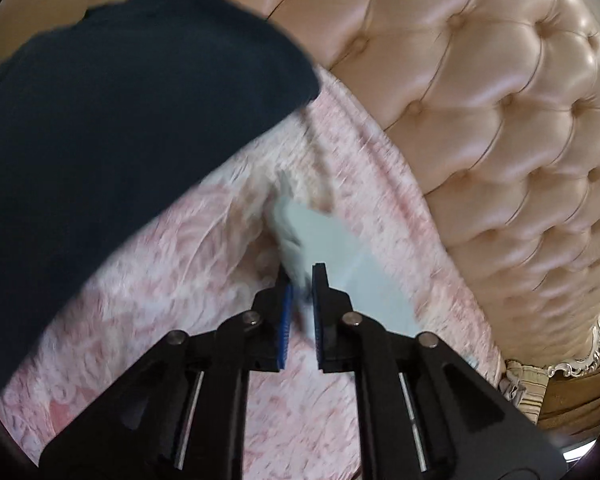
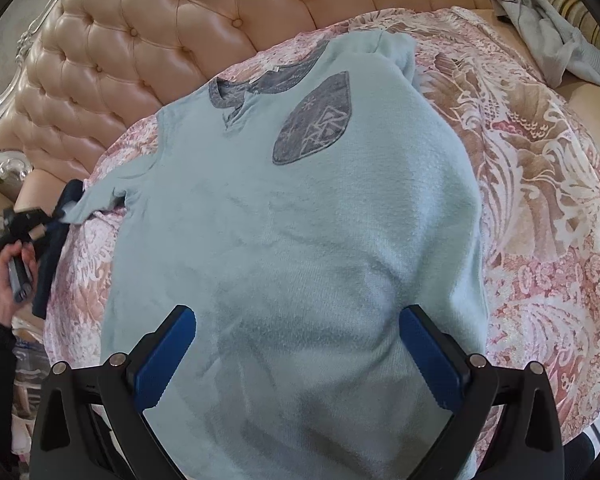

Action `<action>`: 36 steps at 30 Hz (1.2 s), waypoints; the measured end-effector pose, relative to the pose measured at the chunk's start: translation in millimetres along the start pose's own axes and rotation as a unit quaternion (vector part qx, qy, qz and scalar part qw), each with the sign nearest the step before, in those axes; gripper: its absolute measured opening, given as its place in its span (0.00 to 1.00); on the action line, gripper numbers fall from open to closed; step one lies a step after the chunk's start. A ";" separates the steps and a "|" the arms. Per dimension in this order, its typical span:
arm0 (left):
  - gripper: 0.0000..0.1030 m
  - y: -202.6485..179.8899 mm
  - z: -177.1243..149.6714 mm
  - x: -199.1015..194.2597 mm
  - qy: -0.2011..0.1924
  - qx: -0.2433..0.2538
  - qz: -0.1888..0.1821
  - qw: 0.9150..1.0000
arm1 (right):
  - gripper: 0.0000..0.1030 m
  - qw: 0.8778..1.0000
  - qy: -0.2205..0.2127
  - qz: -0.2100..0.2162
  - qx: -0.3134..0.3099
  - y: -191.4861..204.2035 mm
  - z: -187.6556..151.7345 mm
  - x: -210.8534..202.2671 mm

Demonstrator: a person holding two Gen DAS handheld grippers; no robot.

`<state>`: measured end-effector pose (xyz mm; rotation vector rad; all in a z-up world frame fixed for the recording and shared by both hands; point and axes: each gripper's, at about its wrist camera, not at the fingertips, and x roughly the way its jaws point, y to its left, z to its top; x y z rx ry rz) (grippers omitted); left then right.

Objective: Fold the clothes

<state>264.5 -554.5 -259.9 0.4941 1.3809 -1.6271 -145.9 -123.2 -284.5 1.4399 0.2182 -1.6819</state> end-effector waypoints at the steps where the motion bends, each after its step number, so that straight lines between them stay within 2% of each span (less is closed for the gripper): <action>1: 0.18 0.0 -4.7 -2.1 0.001 0.005 0.000 1.000 | 0.99 1.000 -0.001 0.007 0.008 -1.5 1.7 -2.7; 2: 0.21 -0.1 -9.4 -4.3 0.002 0.011 0.000 1.000 | 0.94 0.999 -0.010 0.025 0.021 -4.6 3.5 -9.1; 3: 0.33 -0.1 -14.0 -6.4 0.003 0.016 0.000 1.000 | 0.87 0.998 -0.027 0.048 0.033 -9.9 6.5 -18.4; 4: 0.51 -0.8 -20.6 -8.7 0.003 0.020 -0.005 1.000 | 0.87 0.996 -0.053 0.065 0.045 -17.4 10.8 -29.8; 5: 0.59 -3.7 -29.7 -10.8 0.004 0.026 -0.013 1.000 | 0.87 0.992 -0.078 0.080 0.057 -24.8 15.4 -40.9; 6: 0.64 -7.8 -39.5 -12.8 0.008 0.034 -0.017 0.999 | 0.87 0.991 -0.096 0.066 0.065 -33.2 24.7 -47.7; 9: 0.64 -22.4 -79.8 -22.1 0.013 0.060 -0.030 0.998 | 0.88 0.985 -0.148 0.023 0.089 -58.2 53.0 -67.4; 11: 0.64 -35.0 -110.8 -30.7 0.020 0.075 -0.044 0.996 | 0.88 0.990 -0.121 0.006 0.073 -64.6 76.1 -53.7; 13: 0.64 -51.3 -150.2 -37.1 0.048 0.101 -0.070 0.991 | 0.87 0.995 -0.085 -0.016 0.040 -64.1 93.4 -30.6; 14: 0.64 -61.7 -168.7 -39.7 0.064 0.118 -0.082 0.988 | 0.72 0.997 -0.070 -0.019 0.027 -62.5 94.8 -22.0; 15: 0.64 -73.2 -185.4 -42.0 0.079 0.138 -0.093 0.983 | 0.32 0.998 -0.055 -0.020 0.014 -60.5 96.0 -13.3; 16: 0.64 -86.4 -197.6 -45.3 0.089 0.158 -0.105 0.978 | 0.14 0.999 -0.041 0.002 0.004 -52.0 95.1 -5.5; 17: 0.64 -100.9 -206.3 -49.4 0.096 0.180 -0.117 0.972 | 0.11 0.999 -0.045 0.011 -0.008 -41.9 90.7 -6.1; 19: 0.64 -129.3 -220.8 -58.2 0.104 0.220 -0.140 0.960 | 0.10 0.998 -0.055 0.028 -0.033 -21.7 81.9 -7.3; 21: 0.64 -154.6 -221.3 -65.9 0.100 0.248 -0.159 0.950 | 0.10 0.996 -0.070 0.047 -0.037 -0.3 69.9 -8.9; 24: 0.64 -188.5 -221.5 -75.6 0.097 0.281 -0.185 0.937 | 0.10 0.991 -0.087 0.064 -0.085 35.6 52.2 -6.2; 26: 0.64 -202.0 -223.7 -71.5 0.106 0.291 -0.183 0.933 | 0.11 0.989 -0.081 0.064 -0.110 56.0 40.8 2.6; 30: 0.64 -211.6 -232.1 -60.3 0.131 0.294 -0.178 0.930 | 0.20 0.994 -0.035 0.051 -0.092 65.6 22.2 41.2; 31: 0.64 -210.5 -235.4 -55.8 0.138 0.294 -0.170 0.930 | 0.25 0.993 -0.043 0.056 -0.091 66.1 17.3 38.1; 33: 0.64 -206.0 -242.3 -46.9 0.153 0.289 -0.161 0.931 | 0.61 0.992 -0.052 0.065 -0.092 68.9 7.6 29.6; 35: 0.64 -197.2 -247.5 -43.7 0.163 0.277 -0.155 0.934 | 0.74 0.991 -0.053 0.073 -0.095 73.2 -1.9 18.9; 36: 0.64 -192.2 -249.8 -42.9 0.166 0.271 -0.152 0.936 | 0.76 0.991 -0.054 0.077 -0.097 75.3 -6.8 13.3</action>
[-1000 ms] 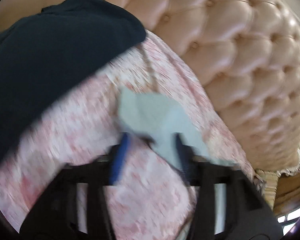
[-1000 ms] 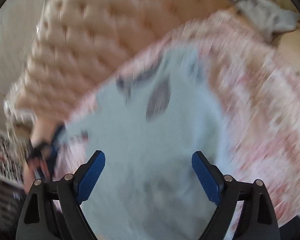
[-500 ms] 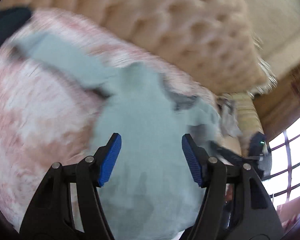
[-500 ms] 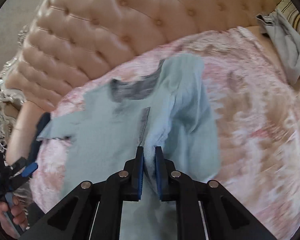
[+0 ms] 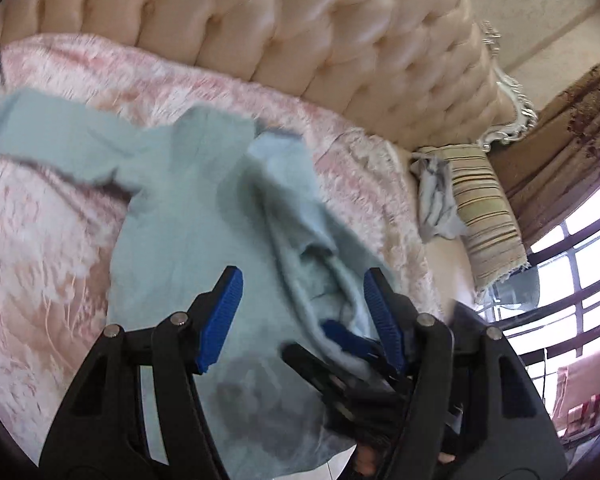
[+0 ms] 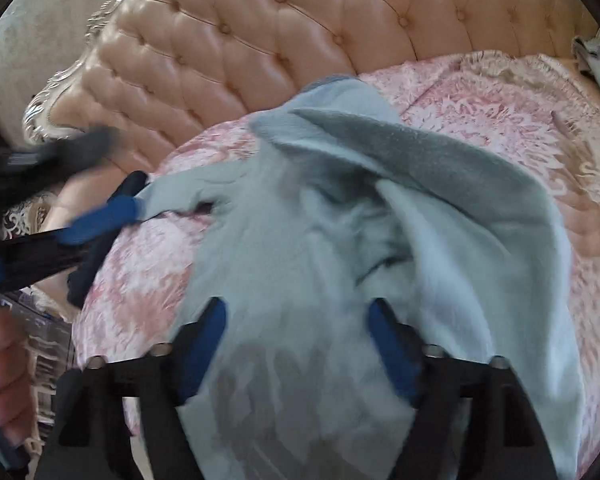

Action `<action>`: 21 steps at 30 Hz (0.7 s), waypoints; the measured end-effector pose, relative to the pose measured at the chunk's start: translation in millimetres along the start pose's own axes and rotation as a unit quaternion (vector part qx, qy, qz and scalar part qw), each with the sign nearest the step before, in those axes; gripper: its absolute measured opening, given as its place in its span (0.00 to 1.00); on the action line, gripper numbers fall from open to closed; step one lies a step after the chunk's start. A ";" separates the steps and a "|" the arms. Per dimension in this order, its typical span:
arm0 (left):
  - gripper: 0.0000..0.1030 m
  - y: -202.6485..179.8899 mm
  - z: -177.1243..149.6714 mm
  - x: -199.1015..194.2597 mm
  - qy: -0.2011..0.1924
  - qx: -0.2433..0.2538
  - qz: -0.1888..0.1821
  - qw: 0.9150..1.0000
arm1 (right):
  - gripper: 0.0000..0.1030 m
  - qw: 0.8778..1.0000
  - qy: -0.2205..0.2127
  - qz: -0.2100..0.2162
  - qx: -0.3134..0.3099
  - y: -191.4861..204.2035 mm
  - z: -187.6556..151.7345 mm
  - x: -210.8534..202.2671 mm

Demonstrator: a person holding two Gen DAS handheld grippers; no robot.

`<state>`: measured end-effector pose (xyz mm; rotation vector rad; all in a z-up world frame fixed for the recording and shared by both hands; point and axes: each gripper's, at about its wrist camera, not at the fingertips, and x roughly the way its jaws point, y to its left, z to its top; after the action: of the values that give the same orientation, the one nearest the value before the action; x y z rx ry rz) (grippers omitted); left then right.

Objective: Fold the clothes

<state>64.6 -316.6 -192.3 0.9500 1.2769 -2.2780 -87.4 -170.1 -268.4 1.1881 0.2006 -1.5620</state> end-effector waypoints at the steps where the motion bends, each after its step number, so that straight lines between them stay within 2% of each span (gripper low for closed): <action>1: 0.64 3.2 -4.4 0.6 0.003 -0.007 0.001 1.000 | 0.76 1.000 -0.004 -0.005 -0.008 3.2 -5.9 -10.8; 3: 0.64 10.6 -15.1 0.7 0.010 -0.022 0.000 1.000 | 0.76 1.000 -0.014 -0.010 -0.019 3.8 -13.8 -32.3; 6: 0.64 16.6 -32.4 3.5 0.027 -0.029 -0.006 0.999 | 0.76 0.998 -0.058 -0.014 -0.018 -15.6 -18.4 -72.6; 9: 0.64 16.6 -53.7 14.7 0.055 -0.033 -0.015 0.998 | 0.77 0.992 -0.107 -0.072 0.014 -64.6 -12.0 -100.2; 13: 0.64 7.1 -78.0 26.6 0.086 -0.032 -0.026 0.995 | 0.77 0.993 -0.059 -0.097 0.021 -109.6 13.7 -85.5; 16: 0.64 -0.3 -92.5 29.1 0.101 -0.021 -0.026 0.994 | 0.78 0.993 -0.040 -0.106 -0.031 -100.8 30.4 -67.9; 20: 0.64 1.0 -94.4 18.8 0.096 -0.022 -0.023 0.995 | 0.79 0.997 0.019 -0.054 -0.052 -89.7 41.5 -34.0; 21: 0.64 1.9 -93.6 15.0 0.093 -0.024 -0.023 0.995 | 0.62 0.998 0.027 -0.034 -0.049 -86.6 41.3 -31.7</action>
<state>90.6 -237.8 -238.3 1.1487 1.4357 -2.2255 -184.9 -144.6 -262.8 1.1579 0.3531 -1.5622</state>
